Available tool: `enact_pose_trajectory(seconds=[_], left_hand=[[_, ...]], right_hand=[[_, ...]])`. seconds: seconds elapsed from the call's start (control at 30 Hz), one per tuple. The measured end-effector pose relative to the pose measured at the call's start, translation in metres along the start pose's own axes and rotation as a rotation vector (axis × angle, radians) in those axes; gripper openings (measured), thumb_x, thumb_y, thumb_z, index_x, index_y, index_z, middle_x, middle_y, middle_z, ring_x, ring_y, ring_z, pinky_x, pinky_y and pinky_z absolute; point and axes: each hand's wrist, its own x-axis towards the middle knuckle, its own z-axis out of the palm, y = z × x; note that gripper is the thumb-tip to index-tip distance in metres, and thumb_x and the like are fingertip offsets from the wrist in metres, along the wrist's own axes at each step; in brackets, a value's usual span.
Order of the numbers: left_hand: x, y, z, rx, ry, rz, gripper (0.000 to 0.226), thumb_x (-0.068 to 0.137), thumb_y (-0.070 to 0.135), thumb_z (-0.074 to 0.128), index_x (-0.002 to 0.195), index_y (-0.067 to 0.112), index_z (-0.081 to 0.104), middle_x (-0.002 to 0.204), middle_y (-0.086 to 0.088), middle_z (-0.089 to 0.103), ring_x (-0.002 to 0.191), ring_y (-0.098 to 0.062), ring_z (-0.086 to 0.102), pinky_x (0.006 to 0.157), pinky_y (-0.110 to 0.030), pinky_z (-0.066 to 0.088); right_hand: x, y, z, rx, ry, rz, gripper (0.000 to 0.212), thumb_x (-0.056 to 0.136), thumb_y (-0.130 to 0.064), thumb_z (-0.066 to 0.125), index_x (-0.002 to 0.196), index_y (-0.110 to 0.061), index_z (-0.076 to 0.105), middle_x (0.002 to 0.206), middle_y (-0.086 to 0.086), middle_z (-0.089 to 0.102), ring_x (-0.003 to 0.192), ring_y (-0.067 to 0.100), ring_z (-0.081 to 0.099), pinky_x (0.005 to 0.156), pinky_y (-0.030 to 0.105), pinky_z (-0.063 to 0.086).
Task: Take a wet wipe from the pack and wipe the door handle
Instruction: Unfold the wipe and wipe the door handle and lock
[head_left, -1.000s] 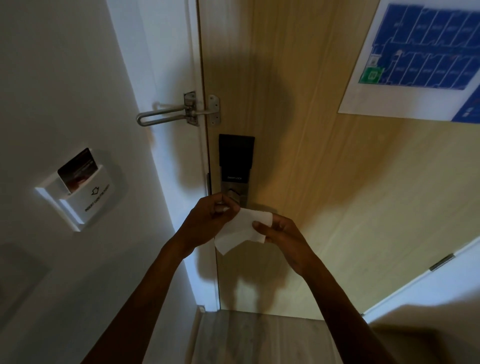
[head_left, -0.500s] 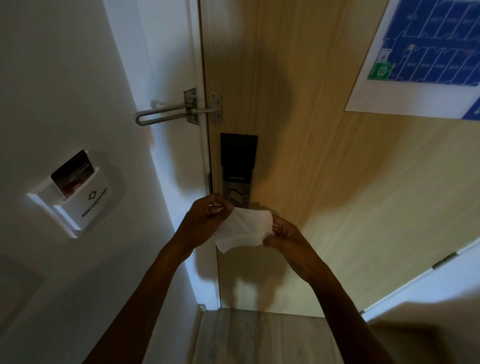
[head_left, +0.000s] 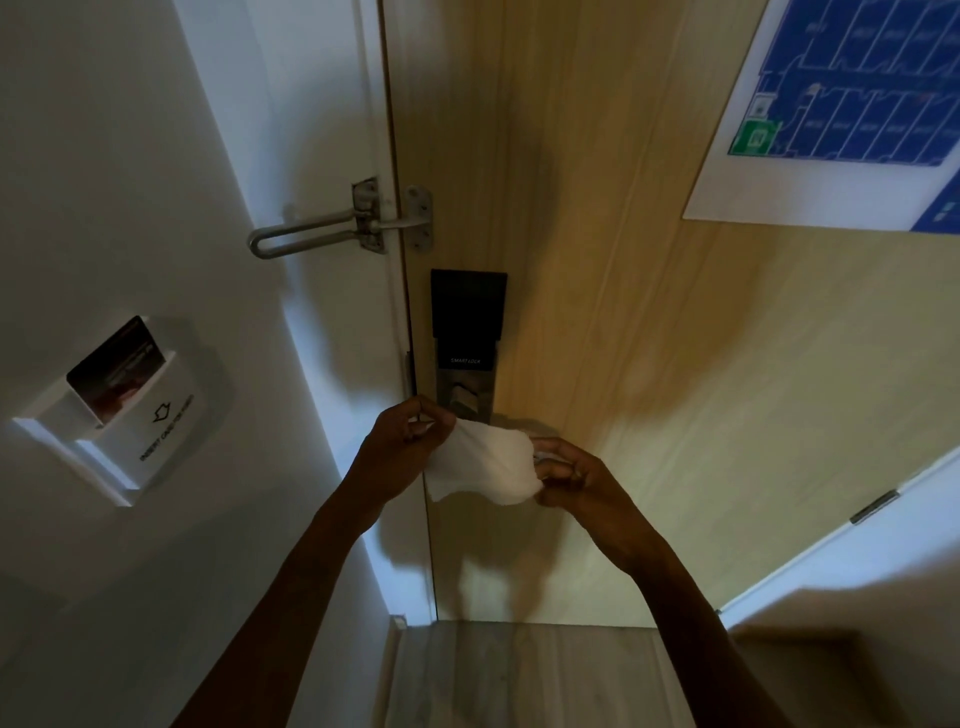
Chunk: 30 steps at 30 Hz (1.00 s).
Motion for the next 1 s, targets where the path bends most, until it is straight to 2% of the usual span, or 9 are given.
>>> enact_pose_trajectory(seconds=[0.13, 0.23, 0.37, 0.47, 0.57, 0.67, 0.8, 0.9, 1.0], left_hand=[[-0.001, -0.003, 0.006, 0.003, -0.069, 0.004, 0.011, 0.089, 0.025, 0.061, 0.079, 0.030, 0.064, 0.095, 0.011, 0.064, 0.090, -0.011, 0.062, 0.064, -0.024, 0.054], [-0.002, -0.007, 0.011, 0.053, -0.101, -0.011, 0.010, 0.090, 0.028, 0.059, 0.082, 0.034, 0.062, 0.095, 0.016, 0.060, 0.088, -0.005, 0.058, 0.065, -0.023, 0.052], [-0.008, -0.020, 0.015, 0.015, -0.125, -0.054, 0.010, 0.089, 0.026, 0.061, 0.086, 0.036, 0.063, 0.096, 0.021, 0.061, 0.088, -0.001, 0.058, 0.059, -0.017, 0.049], [-0.012, -0.035, 0.016, 0.062, -0.107, -0.046, 0.003, 0.087, 0.022, 0.064, 0.090, 0.022, 0.066, 0.094, 0.015, 0.062, 0.085, -0.002, 0.060, 0.051, -0.014, 0.050], [-0.011, -0.046, 0.019, 0.068, -0.072, -0.036, 0.008, 0.084, 0.017, 0.068, 0.091, 0.014, 0.068, 0.094, 0.010, 0.063, 0.084, -0.007, 0.061, 0.048, -0.016, 0.051], [-0.003, -0.049, 0.019, 0.080, -0.031, -0.005, 0.006, 0.079, 0.017, 0.073, 0.082, 0.019, 0.068, 0.089, 0.005, 0.065, 0.078, -0.010, 0.062, 0.047, -0.017, 0.050], [0.011, -0.046, 0.020, 0.174, 0.042, 0.078, 0.008, 0.076, 0.021, 0.077, 0.078, 0.025, 0.069, 0.081, 0.010, 0.066, 0.076, -0.007, 0.064, 0.053, -0.021, 0.054], [0.023, -0.046, 0.025, 0.264, 0.129, 0.165, 0.009, 0.075, 0.024, 0.078, 0.082, 0.018, 0.075, 0.076, 0.008, 0.066, 0.073, -0.003, 0.061, 0.060, -0.024, 0.055], [0.033, -0.052, 0.031, 0.349, 0.192, 0.177, 0.016, 0.076, 0.030, 0.076, 0.085, 0.017, 0.076, 0.078, 0.008, 0.067, 0.069, 0.001, 0.058, 0.062, -0.017, 0.047]], right_hand=[[0.001, -0.003, 0.001, 0.097, 0.053, 0.009, 0.030, 0.088, -0.016, 0.064, 0.118, -0.018, 0.064, 0.116, 0.007, 0.066, 0.111, 0.021, 0.060, 0.088, 0.031, 0.051], [0.004, -0.005, 0.006, 0.183, 0.138, 0.030, 0.028, 0.084, -0.031, 0.067, 0.110, -0.019, 0.068, 0.116, 0.008, 0.065, 0.110, 0.024, 0.059, 0.084, 0.029, 0.050], [0.000, 0.005, 0.008, 0.135, 0.117, 0.054, 0.030, 0.085, -0.019, 0.066, 0.114, -0.016, 0.068, 0.116, 0.006, 0.068, 0.109, 0.024, 0.062, 0.085, 0.032, 0.052], [-0.008, 0.019, 0.007, 0.075, 0.121, 0.095, 0.029, 0.086, -0.016, 0.067, 0.115, -0.020, 0.069, 0.116, 0.003, 0.069, 0.109, 0.023, 0.062, 0.088, 0.036, 0.054], [-0.011, 0.029, 0.006, 0.043, 0.187, 0.099, 0.029, 0.084, -0.010, 0.068, 0.109, -0.023, 0.072, 0.115, 0.000, 0.069, 0.111, 0.024, 0.060, 0.094, 0.044, 0.052], [-0.009, 0.024, 0.009, 0.051, 0.261, 0.061, 0.026, 0.085, -0.007, 0.066, 0.105, -0.021, 0.073, 0.111, 0.000, 0.070, 0.107, 0.022, 0.061, 0.083, 0.033, 0.053], [0.002, 0.009, 0.007, -0.018, 0.374, 0.017, 0.017, 0.085, -0.012, 0.068, 0.099, -0.020, 0.075, 0.100, -0.002, 0.073, 0.096, 0.015, 0.065, 0.071, 0.023, 0.051], [0.016, 0.004, 0.005, -0.132, 0.481, -0.013, 0.015, 0.083, -0.013, 0.071, 0.094, -0.022, 0.076, 0.094, -0.005, 0.074, 0.090, 0.008, 0.065, 0.069, 0.017, 0.051], [0.030, 0.003, 0.003, -0.290, 0.542, -0.078, 0.013, 0.082, -0.012, 0.073, 0.091, -0.020, 0.076, 0.092, -0.006, 0.073, 0.087, 0.008, 0.066, 0.066, 0.012, 0.051]])
